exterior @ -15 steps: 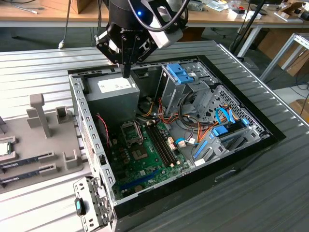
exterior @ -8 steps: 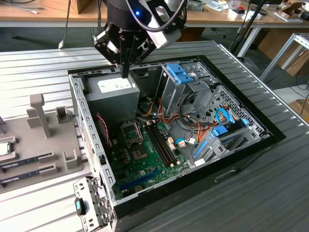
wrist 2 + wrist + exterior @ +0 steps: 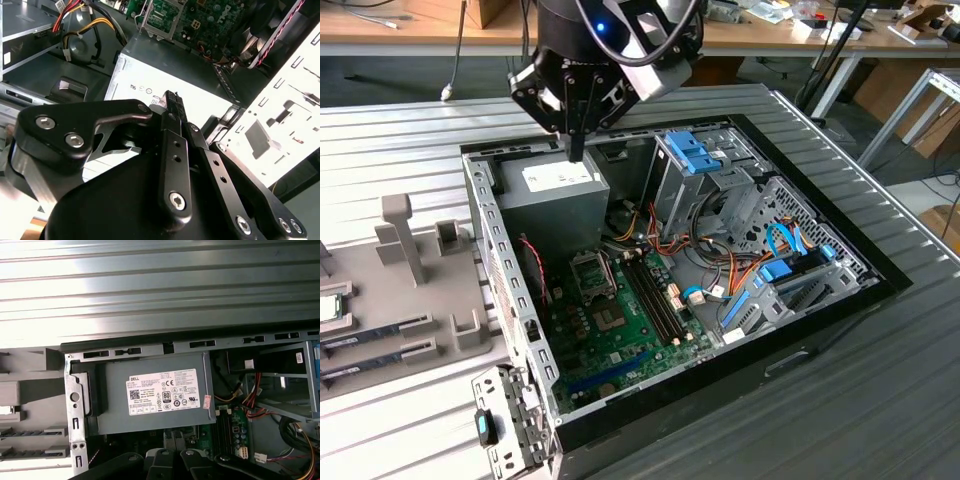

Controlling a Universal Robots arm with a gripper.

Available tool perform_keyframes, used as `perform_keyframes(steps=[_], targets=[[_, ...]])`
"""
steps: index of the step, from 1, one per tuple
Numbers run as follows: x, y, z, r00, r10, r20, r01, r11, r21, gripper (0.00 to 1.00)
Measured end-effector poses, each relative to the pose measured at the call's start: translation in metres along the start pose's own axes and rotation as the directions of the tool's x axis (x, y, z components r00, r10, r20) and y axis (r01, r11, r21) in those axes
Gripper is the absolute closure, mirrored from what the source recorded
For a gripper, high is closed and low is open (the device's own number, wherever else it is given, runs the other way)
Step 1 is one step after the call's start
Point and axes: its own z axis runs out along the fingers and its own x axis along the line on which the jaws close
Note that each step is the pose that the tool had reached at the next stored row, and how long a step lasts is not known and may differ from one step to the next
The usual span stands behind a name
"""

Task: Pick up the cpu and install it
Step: 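Reach for the cpu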

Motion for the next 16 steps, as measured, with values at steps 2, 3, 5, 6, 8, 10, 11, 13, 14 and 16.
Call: perform_keyframes(steps=[2, 3, 5, 6, 8, 10, 11, 13, 14, 16], targets=[[0.0007, -0.0001, 0.0000, 1.0000, 0.000, 0.0000, 0.000, 1.0000, -0.0001, 0.89], [0.0011, -0.0001, 0.0000, 1.0000, 0.000, 0.0000, 0.000, 1.0000, 0.0000, 0.89], [0.0018, -0.0001, 0.0000, 1.0000, 0.000, 0.0000, 0.000, 1.0000, -0.0001, 0.89], [0.0021, -0.0001, 0.0000, 1.0000, 0.000, 0.0000, 0.000, 1.0000, 0.0000, 0.89], [0.0028, -0.0002, -0.0001, 1.0000, 0.000, 0.0000, 0.000, 1.0000, 0.0000, 0.89], [0.0037, -0.0003, -0.0001, 1.0000, 0.000, 0.0000, 0.000, 1.0000, 0.0000, 0.89], [0.0042, -0.0003, -0.0001, 1.0000, 0.000, 0.0000, 0.000, 1.0000, 0.0000, 0.89], [0.0050, -0.0004, -0.0001, 1.0000, 0.000, 0.0000, 0.000, 1.0000, 0.0000, 0.89], [0.0054, -0.0004, -0.0001, 1.0000, 0.000, 0.0000, 0.000, 1.0000, 0.0000, 0.89], [0.0065, -0.0005, -0.0002, 1.0000, 0.000, 0.0000, 0.000, 1.0000, 0.0000, 0.89]])
